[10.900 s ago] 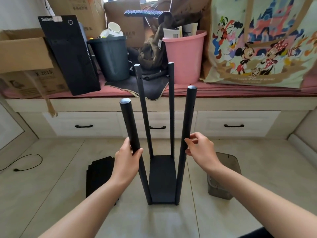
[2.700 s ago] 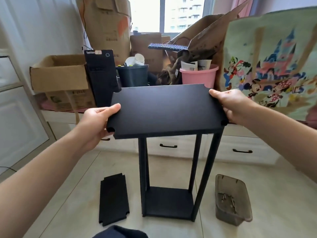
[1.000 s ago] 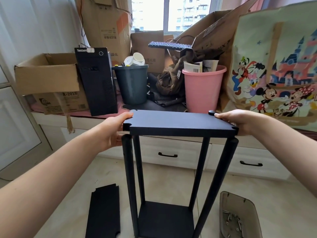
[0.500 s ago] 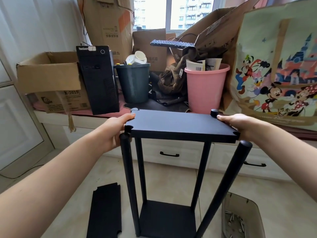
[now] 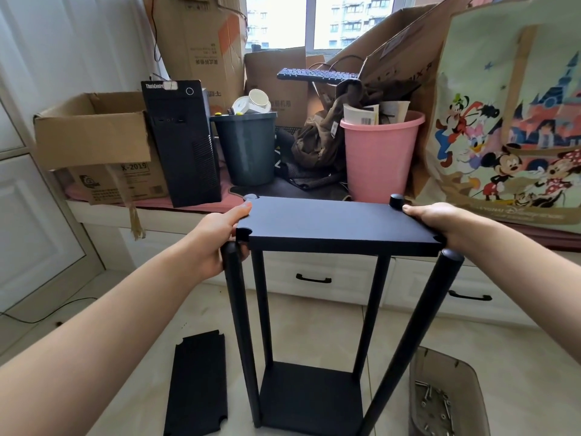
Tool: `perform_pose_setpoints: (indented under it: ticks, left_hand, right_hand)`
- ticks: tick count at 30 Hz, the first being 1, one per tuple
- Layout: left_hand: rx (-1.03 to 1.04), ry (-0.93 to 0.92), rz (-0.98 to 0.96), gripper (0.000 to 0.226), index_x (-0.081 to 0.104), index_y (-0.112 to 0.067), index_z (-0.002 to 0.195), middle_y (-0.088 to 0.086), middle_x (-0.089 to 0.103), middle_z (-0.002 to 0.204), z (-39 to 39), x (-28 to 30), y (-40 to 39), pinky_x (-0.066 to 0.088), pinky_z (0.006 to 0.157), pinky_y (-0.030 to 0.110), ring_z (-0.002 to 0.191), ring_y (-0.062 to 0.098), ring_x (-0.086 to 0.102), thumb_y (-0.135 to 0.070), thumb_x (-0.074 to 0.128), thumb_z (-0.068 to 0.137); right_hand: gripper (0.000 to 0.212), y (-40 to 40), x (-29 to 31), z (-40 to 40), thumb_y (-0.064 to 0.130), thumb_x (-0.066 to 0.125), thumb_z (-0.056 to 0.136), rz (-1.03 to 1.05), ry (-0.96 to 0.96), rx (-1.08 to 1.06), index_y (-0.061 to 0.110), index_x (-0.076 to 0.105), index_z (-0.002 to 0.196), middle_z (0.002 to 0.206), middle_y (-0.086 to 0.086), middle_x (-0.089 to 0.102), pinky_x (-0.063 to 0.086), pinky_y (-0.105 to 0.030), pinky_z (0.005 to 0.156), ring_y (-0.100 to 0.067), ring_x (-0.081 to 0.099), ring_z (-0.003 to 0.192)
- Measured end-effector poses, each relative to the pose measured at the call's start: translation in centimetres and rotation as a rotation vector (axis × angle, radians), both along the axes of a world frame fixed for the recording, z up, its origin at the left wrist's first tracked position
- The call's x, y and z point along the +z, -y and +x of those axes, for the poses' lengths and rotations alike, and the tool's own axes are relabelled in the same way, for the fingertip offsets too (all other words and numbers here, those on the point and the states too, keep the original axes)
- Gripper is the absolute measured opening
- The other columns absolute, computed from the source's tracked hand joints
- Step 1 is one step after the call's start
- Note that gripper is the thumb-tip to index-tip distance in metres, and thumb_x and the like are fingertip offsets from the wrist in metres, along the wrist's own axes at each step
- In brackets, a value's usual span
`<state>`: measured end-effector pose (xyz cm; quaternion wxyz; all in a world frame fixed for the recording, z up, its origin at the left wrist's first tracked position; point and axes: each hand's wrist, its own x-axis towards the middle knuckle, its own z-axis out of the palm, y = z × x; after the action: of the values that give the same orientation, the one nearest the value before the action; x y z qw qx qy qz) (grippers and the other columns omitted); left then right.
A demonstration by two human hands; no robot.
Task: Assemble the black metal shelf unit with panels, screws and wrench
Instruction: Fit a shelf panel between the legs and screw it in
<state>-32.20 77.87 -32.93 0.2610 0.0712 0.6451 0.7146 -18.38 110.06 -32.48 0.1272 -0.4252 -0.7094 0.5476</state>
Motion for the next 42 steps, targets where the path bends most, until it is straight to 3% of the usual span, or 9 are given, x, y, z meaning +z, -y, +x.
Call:
perform_pose_setpoints:
  ticks: [14, 18, 22, 26, 28, 33, 35, 38, 42]
  left_hand:
    - [-0.026, 0.046, 0.017, 0.027, 0.07, -0.009, 0.098, 0.0, 0.076, 0.074, -0.9, -0.6, 0.2, 0.06, 0.053, 0.026, 0.058, 0.013, 0.072, -0.034, 0.062, 0.099]
    - [-0.038, 0.038, -0.017, 0.026, 0.071, -0.004, 0.103, 0.003, 0.078, 0.086, -1.0, -1.1, 0.4, 0.059, 0.054, 0.024, 0.066, 0.014, 0.075, -0.029, 0.064, 0.098]
    - [-0.039, 0.055, -0.02, 0.023, 0.07, -0.004, 0.097, 0.002, 0.074, 0.074, -0.9, -2.2, 0.6, 0.055, 0.05, 0.02, 0.056, 0.013, 0.068, -0.026, 0.064, 0.098]
    - [0.027, 0.079, 0.026, 0.019, 0.066, -0.008, 0.089, -0.003, 0.064, 0.055, -0.9, -3.4, 0.4, 0.046, 0.04, 0.016, 0.04, 0.009, 0.056, -0.024, 0.061, 0.099]
    - [0.05, 0.081, 0.046, 0.021, 0.065, -0.007, 0.087, -0.003, 0.063, 0.052, -0.7, -3.7, 0.2, 0.044, 0.039, 0.015, 0.036, 0.009, 0.056, -0.023, 0.06, 0.099]
    - [0.051, 0.096, 0.095, 0.02, 0.071, -0.006, 0.096, 0.003, 0.074, 0.076, -0.6, -4.0, 0.3, 0.054, 0.056, 0.023, 0.056, 0.016, 0.068, -0.024, 0.061, 0.098]
    - [0.057, 0.089, 0.102, 0.019, 0.07, -0.007, 0.093, 0.001, 0.071, 0.066, -0.6, -4.1, 0.2, 0.052, 0.051, 0.02, 0.049, 0.014, 0.065, -0.024, 0.061, 0.098]
    - [0.068, 0.085, 0.094, 0.019, 0.069, -0.01, 0.087, -0.002, 0.066, 0.056, -0.5, -4.1, 0.1, 0.048, 0.045, 0.018, 0.04, 0.011, 0.059, -0.024, 0.062, 0.097]
    - [0.046, 0.119, 0.092, 0.017, 0.071, -0.011, 0.092, -0.001, 0.073, 0.071, -0.5, -4.2, 0.3, 0.052, 0.056, 0.025, 0.051, 0.013, 0.067, -0.027, 0.065, 0.094]
  right_hand:
    - [0.036, 0.0, -0.8, -0.5, 0.037, 0.06, 0.097, 0.015, -0.056, 0.032, 0.003, 0.061, 0.107, 0.1, -0.01, 0.065, 0.048, -0.033, 0.074, -0.025, 0.062, 0.083]
    - [0.032, 0.1, -0.7, -0.6, 0.036, 0.058, 0.098, 0.03, -0.054, 0.037, 0.004, 0.06, 0.098, 0.083, -0.006, 0.064, 0.046, -0.029, 0.056, -0.018, 0.061, 0.067]
    - [0.041, 0.1, -1.0, -0.3, 0.04, 0.06, 0.096, 0.074, -0.049, 0.041, 0.0, 0.061, 0.107, 0.094, -0.009, 0.068, 0.052, -0.033, 0.072, -0.024, 0.065, 0.078]
    - [0.027, 0.7, -1.5, 0.3, 0.031, 0.062, 0.096, -0.113, -0.157, 0.036, 0.003, 0.063, 0.098, 0.069, -0.003, 0.07, 0.051, -0.024, 0.045, -0.014, 0.068, 0.051]
    - [0.024, 1.3, -1.6, 0.8, 0.027, 0.059, 0.098, -0.214, -0.23, 0.025, 0.003, 0.062, 0.102, 0.076, -0.006, 0.068, 0.049, -0.022, 0.041, -0.016, 0.067, 0.054]
    - [0.049, 2.2, -2.6, 3.6, 0.045, 0.048, 0.1, -0.408, -0.328, 0.026, -0.001, 0.057, 0.116, 0.107, -0.014, 0.068, 0.053, -0.039, 0.075, -0.028, 0.067, 0.093]
    - [0.048, 2.4, -3.4, 4.6, 0.049, 0.048, 0.098, -0.399, -0.369, 0.02, 0.006, 0.06, 0.114, 0.108, -0.011, 0.072, 0.054, -0.044, 0.081, -0.028, 0.07, 0.098]
    - [0.034, 3.0, -4.1, 5.1, 0.046, 0.05, 0.098, -0.399, -0.413, -0.028, 0.016, 0.062, 0.107, 0.089, -0.003, 0.077, 0.055, -0.039, 0.073, -0.02, 0.074, 0.078]
    - [0.022, 3.6, -4.2, 4.5, 0.035, 0.048, 0.1, -0.379, -0.428, -0.135, 0.018, 0.061, 0.101, 0.065, 0.002, 0.073, 0.051, -0.027, 0.052, -0.014, 0.068, 0.052]
